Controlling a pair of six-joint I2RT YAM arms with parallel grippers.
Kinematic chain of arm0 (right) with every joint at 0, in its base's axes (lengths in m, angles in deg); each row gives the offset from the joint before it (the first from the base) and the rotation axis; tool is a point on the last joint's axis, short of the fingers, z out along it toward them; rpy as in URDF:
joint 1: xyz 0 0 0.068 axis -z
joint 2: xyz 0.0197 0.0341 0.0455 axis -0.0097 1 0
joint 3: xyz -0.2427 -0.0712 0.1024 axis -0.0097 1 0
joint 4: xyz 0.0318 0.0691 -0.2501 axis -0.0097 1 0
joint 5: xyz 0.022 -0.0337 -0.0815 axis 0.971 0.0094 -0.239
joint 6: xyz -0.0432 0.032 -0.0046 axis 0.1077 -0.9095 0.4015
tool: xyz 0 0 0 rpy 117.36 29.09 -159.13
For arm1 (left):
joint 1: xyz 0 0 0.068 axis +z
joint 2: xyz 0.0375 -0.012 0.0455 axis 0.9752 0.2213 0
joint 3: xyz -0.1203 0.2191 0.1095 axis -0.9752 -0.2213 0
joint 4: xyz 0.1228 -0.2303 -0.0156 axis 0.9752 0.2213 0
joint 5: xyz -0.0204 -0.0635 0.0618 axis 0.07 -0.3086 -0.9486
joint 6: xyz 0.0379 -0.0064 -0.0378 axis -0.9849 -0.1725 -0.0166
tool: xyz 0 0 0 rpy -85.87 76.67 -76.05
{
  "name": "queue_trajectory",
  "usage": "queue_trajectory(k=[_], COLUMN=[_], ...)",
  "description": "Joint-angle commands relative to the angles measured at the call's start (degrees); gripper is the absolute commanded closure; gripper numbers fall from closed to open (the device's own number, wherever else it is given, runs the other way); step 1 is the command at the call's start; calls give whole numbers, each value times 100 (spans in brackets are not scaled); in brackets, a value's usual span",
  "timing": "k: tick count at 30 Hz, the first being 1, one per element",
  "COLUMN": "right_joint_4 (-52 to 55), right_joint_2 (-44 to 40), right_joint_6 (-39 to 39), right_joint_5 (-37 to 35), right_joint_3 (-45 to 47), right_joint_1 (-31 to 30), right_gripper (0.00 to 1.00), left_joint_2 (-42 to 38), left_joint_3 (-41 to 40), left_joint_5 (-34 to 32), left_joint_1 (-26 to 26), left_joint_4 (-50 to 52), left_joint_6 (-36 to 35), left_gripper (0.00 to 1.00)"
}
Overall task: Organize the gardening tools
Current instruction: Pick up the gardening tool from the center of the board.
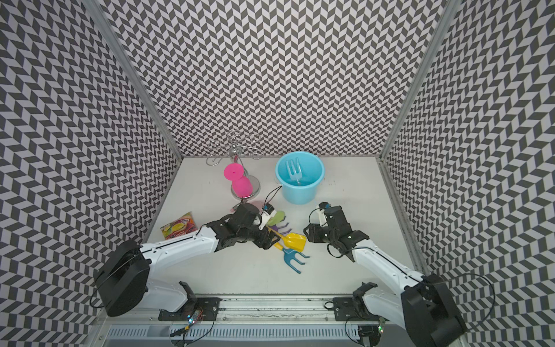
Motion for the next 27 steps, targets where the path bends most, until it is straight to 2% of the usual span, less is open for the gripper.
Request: queue_trajectory(k=[1,3,10,18,27], right_joint_4=[-393,-321,-182,-98,-114], right_joint_2=[-166,-239,-520,-578,-608], right_joint_6=[-84,-83,-90,-30,-54], right_joint_5=[-82,-183,-404,-456,-498], right_joint_3=[55,66,119,137,176], right_joint_1=[1,25,146,187,227], right_gripper=[45,44,45,45,45], left_joint_2=[361,547,1262,1669,1623], left_joint_3=[431,625,1226,1533,1293], left_joint_5=[24,-127,-306,-361,-446], left_joint_1=[-54,-67,-69,-71,-81], left_joint_4=[394,500,870,941,984], left_joint_6=[-407,-537,-1082,-1287,-1323], left_gripper=[24,24,39,37,47])
